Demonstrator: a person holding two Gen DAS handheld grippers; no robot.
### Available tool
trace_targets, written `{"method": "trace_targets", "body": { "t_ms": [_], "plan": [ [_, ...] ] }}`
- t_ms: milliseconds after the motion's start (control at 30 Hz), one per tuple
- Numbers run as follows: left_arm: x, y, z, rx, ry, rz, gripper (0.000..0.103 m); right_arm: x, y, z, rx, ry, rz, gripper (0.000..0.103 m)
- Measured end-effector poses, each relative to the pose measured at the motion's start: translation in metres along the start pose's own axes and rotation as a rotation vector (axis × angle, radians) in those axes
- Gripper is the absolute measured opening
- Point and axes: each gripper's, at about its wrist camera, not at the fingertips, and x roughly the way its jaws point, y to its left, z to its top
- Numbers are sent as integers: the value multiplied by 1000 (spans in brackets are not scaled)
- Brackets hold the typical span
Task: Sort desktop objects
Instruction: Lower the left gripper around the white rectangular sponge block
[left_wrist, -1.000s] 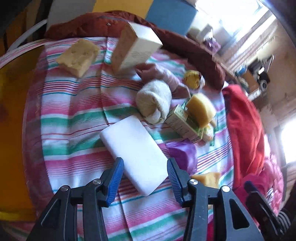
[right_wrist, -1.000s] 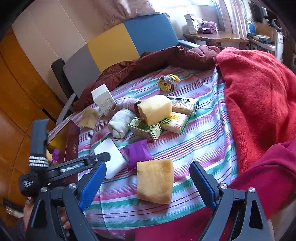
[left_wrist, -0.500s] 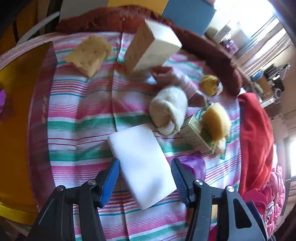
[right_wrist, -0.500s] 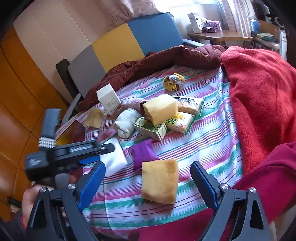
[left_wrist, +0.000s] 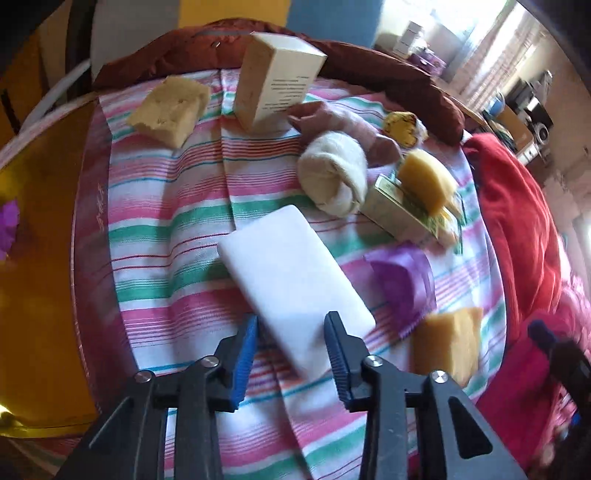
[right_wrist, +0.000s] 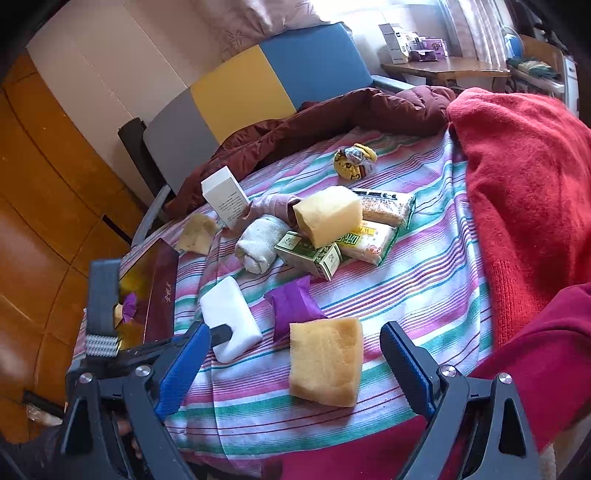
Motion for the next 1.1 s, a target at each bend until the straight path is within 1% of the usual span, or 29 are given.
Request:
{"method": "trace_targets", "body": {
  "t_ms": [133, 200, 267, 367, 400, 433, 500, 567, 633, 767, 833, 900, 967, 1000, 1033, 1067, 1100],
  "plan": [
    [-7, 4, 4, -45, 0, -54, 34, 1, 2, 0, -5, 9, -12, 94],
    [-7, 6, 9, -74, 20, -71, 37, 2, 2, 0, -5, 13, -17, 94],
    [-6, 9, 14, -110, 32, -68, 39, 3, 2, 0, -6, 14, -19, 94],
    [-10, 8, 24, -145, 4, -60, 49, 2, 2, 0, -3, 11, -10, 94],
    [-10, 6, 29, -144, -1, -42, 57, 3, 2, 0, -2, 11, -7, 94],
    [-6, 4, 33, -144, 18, -34, 63, 3, 1, 0, -1, 11, -1, 94],
    [1, 0, 41, -150, 59, -39, 63, 2, 1, -1, 0, 9, 14, 94],
    [5, -7, 45, -132, 60, 5, 63, 2, 0, 0, 2, 9, 31, 95],
    [13, -13, 47, -124, 80, 40, 63, 2, 0, 0, 3, 9, 45, 95],
    [20, -19, 46, -72, 78, 109, 63, 1, -1, 0, 5, 4, 60, 96],
    [21, -21, 42, -36, 70, 121, 63, 1, -1, 0, 5, 4, 60, 96],
    [16, -17, 36, -3, 40, 102, 59, 1, -1, -1, 3, 7, 58, 95],
    [11, -9, 32, -4, 28, 76, 54, 2, 0, 0, 1, 13, 52, 95],
    [7, -6, 30, -1, 16, 53, 42, 2, 0, 0, 0, 19, 47, 95],
    [4, -2, 27, 8, 17, 57, 14, 3, 1, 0, -3, 27, 36, 94],
    [2, 1, 25, 14, 14, 48, 15, 4, 2, 0, -7, 34, 20, 94],
    [-1, 8, 22, 18, 20, 15, 15, 6, 3, 0, -14, 46, 8, 93]
  ]
}}
